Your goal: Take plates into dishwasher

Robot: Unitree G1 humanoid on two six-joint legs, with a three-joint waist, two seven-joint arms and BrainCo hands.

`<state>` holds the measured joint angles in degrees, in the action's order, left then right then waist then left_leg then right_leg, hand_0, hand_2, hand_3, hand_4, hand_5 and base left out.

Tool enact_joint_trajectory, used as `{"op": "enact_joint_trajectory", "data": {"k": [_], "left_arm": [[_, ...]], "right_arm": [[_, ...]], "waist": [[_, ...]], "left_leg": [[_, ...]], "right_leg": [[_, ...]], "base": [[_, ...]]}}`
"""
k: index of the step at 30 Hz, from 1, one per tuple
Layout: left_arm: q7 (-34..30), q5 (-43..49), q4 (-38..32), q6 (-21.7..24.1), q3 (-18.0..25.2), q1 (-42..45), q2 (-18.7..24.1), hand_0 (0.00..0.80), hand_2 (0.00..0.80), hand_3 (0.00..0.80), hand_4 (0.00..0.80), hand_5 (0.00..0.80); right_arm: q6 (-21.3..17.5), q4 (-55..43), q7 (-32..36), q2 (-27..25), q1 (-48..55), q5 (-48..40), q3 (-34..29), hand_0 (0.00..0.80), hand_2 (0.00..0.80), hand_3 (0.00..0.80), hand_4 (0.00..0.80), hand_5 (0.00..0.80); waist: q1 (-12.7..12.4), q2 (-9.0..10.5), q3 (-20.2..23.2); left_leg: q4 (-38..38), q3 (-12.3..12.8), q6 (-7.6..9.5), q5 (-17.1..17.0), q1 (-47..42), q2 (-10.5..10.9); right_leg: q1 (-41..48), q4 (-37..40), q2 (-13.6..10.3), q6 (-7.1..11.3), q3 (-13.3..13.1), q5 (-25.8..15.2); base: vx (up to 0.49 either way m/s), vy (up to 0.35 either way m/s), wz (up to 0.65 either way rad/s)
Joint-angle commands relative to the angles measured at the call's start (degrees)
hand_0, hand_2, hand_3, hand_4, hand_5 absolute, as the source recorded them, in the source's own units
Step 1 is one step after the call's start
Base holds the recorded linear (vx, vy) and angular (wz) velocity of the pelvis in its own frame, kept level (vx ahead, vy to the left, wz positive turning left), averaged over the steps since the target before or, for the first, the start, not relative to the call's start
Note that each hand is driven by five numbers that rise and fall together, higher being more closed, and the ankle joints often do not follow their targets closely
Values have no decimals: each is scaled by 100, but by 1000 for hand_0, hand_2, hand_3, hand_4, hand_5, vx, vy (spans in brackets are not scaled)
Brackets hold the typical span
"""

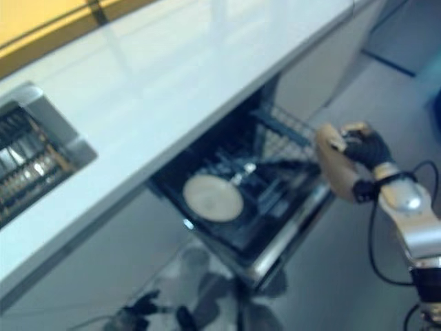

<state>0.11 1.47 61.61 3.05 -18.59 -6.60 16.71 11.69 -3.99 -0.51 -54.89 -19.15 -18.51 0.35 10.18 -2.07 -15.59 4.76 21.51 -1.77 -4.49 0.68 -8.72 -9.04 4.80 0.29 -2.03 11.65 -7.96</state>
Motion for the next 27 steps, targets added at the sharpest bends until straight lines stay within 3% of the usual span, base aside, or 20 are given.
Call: {"op": "enact_joint_trajectory", "data": {"k": [1, 14, 27], "left_arm": [[50, -75, -44, -3, -62, -160, 385, 0, 0, 0, 0, 0], [13, -129, -219, -133, -188, -254, 357, 0, 0, 0, 0, 0], [-33, -106, -297, -206, -185, -249, 402, 0, 0, 0, 0, 0]], "right_arm": [[-157, 112, -90, -66, -893, 268, 123, 800, 800, 800, 800, 800], [102, 644, -132, 24, -1784, 772, 743, 800, 800, 800, 800, 800], [137, 572, 125, 54, -2124, 1016, 1052, 800, 800, 800, 800, 800]], "waist": [[-22, 418, -78], [-228, 224, -215], [-379, 253, -261]], "left_leg": [[-94, 97, -91, 513, -99, 27], [22, -90, -156, 355, 34, 137], [23, -150, -195, 298, 123, 143]], "right_leg": [[132, -540, 37, 133, -119, 1124], [43, -558, -68, 88, 66, 1190], [139, -462, -98, 83, 225, 1197]], "base": [[-21, -39, 7], [-12, 14, 10], [3, 6, 7]]}}
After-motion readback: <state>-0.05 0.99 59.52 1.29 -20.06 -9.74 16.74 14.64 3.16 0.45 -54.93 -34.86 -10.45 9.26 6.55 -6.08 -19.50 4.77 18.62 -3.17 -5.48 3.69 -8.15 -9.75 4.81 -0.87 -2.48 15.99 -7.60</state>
